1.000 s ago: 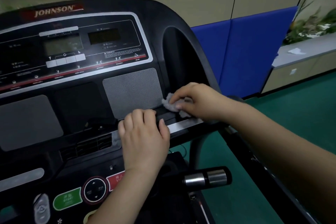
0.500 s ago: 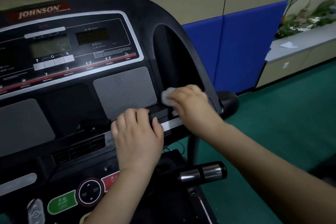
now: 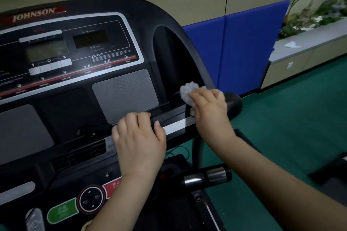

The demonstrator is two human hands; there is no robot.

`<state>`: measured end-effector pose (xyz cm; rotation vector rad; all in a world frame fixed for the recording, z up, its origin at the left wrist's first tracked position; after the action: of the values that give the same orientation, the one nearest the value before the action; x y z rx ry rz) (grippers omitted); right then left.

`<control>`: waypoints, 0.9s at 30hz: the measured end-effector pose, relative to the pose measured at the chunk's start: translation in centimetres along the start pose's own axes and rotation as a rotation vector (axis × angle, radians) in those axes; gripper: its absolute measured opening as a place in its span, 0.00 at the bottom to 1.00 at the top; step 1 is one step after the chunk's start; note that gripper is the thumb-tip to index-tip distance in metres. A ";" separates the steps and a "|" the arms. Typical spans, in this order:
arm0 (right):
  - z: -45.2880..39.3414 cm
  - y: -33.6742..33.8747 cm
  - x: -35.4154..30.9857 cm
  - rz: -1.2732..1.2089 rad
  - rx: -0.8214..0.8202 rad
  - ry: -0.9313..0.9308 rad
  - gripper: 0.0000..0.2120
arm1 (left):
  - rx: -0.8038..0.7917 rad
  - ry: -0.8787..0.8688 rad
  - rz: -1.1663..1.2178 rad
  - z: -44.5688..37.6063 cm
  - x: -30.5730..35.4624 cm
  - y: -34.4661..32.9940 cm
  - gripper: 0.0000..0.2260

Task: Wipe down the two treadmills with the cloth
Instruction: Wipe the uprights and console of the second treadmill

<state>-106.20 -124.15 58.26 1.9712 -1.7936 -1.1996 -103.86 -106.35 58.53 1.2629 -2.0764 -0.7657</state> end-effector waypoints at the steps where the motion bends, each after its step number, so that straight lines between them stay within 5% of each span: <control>1: 0.0 -0.5 -1.1 -0.024 -0.036 0.048 0.19 | -0.002 -0.003 -0.004 0.0 0.0 0.0 0.10; 7: 0.2 -1.6 -4.4 -0.210 -0.198 0.342 0.17 | -0.038 0.013 -0.003 0.0 -0.1 0.2 0.11; 13: 0.5 0.4 2.3 -0.128 -0.008 0.126 0.15 | -0.035 0.002 0.034 0.0 0.0 0.3 0.11; 19: 2.6 3.5 10.0 -0.166 0.193 -0.434 0.14 | -0.025 -0.014 0.010 0.1 0.1 0.3 0.11; 23: 5.2 3.0 7.8 -0.160 0.021 -0.342 0.17 | -0.021 -0.017 0.001 0.1 0.1 0.2 0.11; 27: 7.2 2.4 6.4 -0.031 0.043 -0.216 0.18 | -0.021 -0.026 -0.015 0.1 0.2 0.2 0.11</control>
<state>-113.32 -127.98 52.54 1.9653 -1.9096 -1.4440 -104.11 -106.45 58.62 1.2645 -2.0763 -0.8130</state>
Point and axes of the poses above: each hand's wrist, its own z-axis away from the middle knuckle, its own y-axis out of the back of the hand, x = y × z, the point moved 4 cm from there along -z, towards the middle knuckle, and after that the axes turned 4 degrees about x, right-handed, at the moved point
